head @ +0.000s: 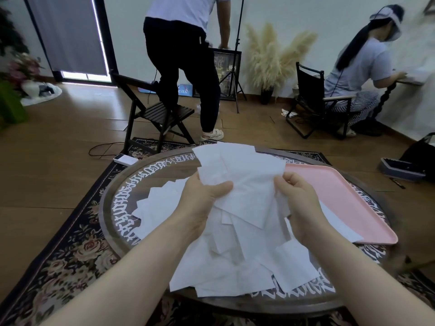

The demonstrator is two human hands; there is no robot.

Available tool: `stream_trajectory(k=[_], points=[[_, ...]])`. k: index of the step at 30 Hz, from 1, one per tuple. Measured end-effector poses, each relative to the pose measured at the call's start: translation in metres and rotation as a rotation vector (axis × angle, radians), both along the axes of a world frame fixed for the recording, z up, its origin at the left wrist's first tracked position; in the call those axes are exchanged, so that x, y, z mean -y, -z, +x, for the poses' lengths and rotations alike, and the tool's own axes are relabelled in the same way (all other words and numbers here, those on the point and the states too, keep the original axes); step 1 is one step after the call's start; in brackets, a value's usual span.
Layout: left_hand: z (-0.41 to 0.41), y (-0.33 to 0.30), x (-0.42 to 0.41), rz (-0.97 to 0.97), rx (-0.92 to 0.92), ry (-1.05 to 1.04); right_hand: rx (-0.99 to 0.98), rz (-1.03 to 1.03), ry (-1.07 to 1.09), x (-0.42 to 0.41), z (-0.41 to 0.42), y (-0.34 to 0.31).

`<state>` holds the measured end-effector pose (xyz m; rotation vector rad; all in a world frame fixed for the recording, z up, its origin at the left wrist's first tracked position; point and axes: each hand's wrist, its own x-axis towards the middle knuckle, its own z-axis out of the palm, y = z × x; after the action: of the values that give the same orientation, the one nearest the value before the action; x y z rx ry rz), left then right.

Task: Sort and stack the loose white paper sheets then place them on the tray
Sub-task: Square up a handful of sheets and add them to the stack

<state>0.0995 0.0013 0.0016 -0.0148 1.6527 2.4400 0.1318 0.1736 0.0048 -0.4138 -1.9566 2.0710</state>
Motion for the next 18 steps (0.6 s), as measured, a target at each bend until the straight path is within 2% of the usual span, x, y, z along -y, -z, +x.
stream_trajectory(k=[5,8,11,18], points=[[0.000,-0.001,0.005,0.024,-0.016,0.017,-0.034,-0.051,-0.017,-0.009,0.001,-0.005],[0.001,-0.001,0.005,0.049,-0.031,-0.004,0.006,-0.092,-0.153,-0.007,0.003,-0.003],[-0.001,-0.003,0.005,0.083,-0.048,-0.029,0.025,-0.034,-0.302,-0.002,0.006,0.001],[-0.003,-0.003,0.005,0.082,-0.033,-0.037,-0.009,-0.076,-0.283,0.005,0.007,0.002]])
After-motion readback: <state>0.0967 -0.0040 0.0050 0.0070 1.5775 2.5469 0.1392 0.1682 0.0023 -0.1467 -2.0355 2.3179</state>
